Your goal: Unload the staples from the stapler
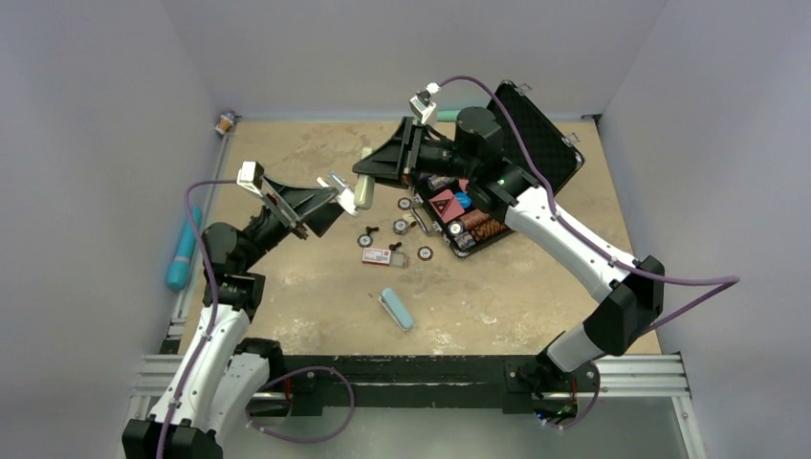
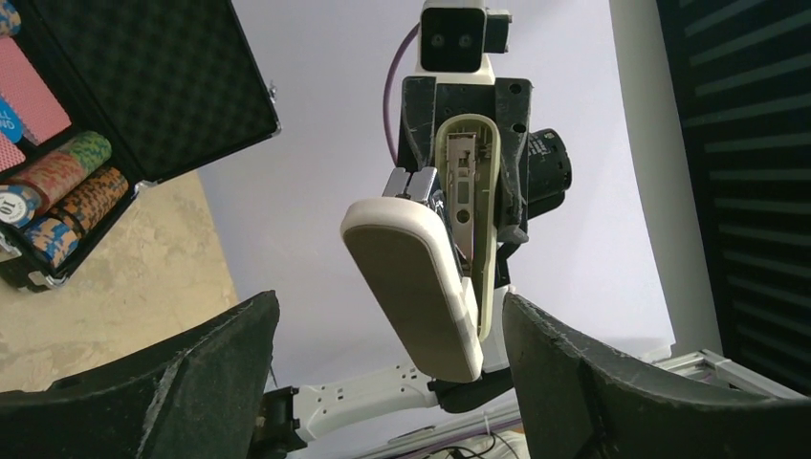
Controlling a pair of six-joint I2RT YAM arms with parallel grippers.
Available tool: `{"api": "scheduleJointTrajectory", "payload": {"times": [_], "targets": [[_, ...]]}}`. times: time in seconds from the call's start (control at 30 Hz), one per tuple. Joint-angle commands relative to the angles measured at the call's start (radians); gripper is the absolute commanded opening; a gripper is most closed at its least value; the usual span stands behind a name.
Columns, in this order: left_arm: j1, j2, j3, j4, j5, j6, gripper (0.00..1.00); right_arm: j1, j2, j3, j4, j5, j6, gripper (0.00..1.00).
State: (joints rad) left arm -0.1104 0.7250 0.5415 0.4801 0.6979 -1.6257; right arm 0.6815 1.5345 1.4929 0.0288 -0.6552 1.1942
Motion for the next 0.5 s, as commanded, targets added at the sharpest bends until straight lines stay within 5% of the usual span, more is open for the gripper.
{"api": "scheduleJointTrajectory", "payload": {"times": [0.0,0.47], "targets": [[0.009,0.014,0.025,0.148,-0.021,-0.042,0.89,0.003,-0.035,-0.007,0.121,-0.034,0.052,0.0],[0.009,0.036,0.042,0.129,-0.048,-0.02,0.81,0.026,0.007,-0.008,0.152,-0.048,0.062,0.0]]}}
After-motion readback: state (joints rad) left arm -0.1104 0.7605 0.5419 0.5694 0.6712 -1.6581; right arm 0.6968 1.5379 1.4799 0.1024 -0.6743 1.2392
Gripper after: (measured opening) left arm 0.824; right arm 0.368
